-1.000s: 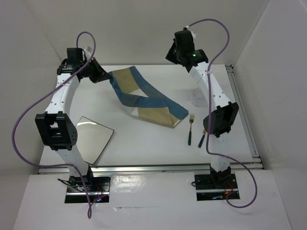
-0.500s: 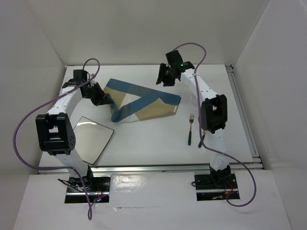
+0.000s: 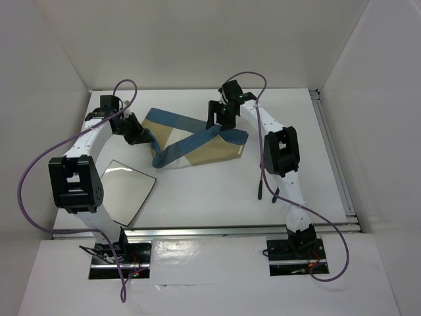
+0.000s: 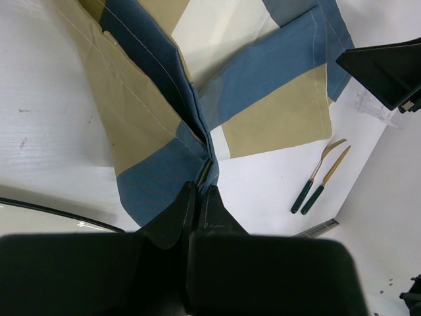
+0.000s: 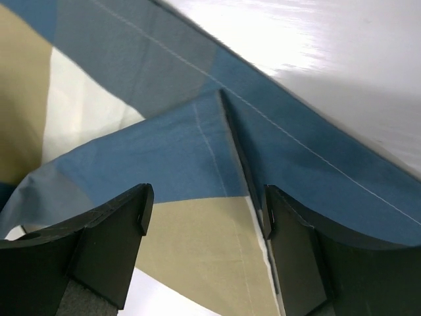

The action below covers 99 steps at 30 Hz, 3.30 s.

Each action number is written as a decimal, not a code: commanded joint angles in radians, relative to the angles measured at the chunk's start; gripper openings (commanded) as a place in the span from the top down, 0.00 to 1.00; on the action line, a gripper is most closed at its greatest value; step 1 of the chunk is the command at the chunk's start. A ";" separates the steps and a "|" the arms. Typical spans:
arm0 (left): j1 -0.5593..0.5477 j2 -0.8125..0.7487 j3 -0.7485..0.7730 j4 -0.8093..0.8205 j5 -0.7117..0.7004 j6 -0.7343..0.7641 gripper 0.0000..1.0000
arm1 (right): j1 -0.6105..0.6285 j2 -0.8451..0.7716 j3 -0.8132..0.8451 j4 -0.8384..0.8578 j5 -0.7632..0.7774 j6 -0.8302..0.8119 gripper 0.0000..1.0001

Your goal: Set the dinner table for one person

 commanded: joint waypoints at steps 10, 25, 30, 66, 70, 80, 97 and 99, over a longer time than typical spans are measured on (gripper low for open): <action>0.000 -0.024 0.037 -0.015 0.001 0.034 1.00 | -0.013 0.082 0.046 0.122 -0.148 -0.031 0.20; 0.000 -0.024 0.037 -0.015 -0.017 0.025 1.00 | -0.022 -0.004 -0.134 0.270 -0.393 -0.077 0.72; 0.000 -0.024 0.037 -0.015 -0.017 0.025 1.00 | -0.022 -0.074 -0.134 0.303 -0.370 -0.077 1.00; 0.029 -0.012 0.083 -0.088 -0.080 0.052 0.18 | -0.158 -1.236 -1.148 0.475 0.179 -0.057 0.36; 0.029 0.001 0.065 -0.079 -0.048 0.061 0.29 | -0.148 -1.170 -1.096 0.289 0.138 0.050 0.53; -0.082 0.097 -0.066 0.088 0.059 0.014 0.43 | -0.056 -0.967 -1.165 0.241 0.127 0.219 0.79; -0.148 0.188 -0.072 -0.087 -0.370 -0.015 0.49 | 0.001 -0.512 -0.996 0.281 0.263 0.222 0.86; -0.148 0.177 -0.104 -0.074 -0.381 -0.024 0.49 | 0.001 -0.481 -0.961 0.281 0.273 0.222 0.86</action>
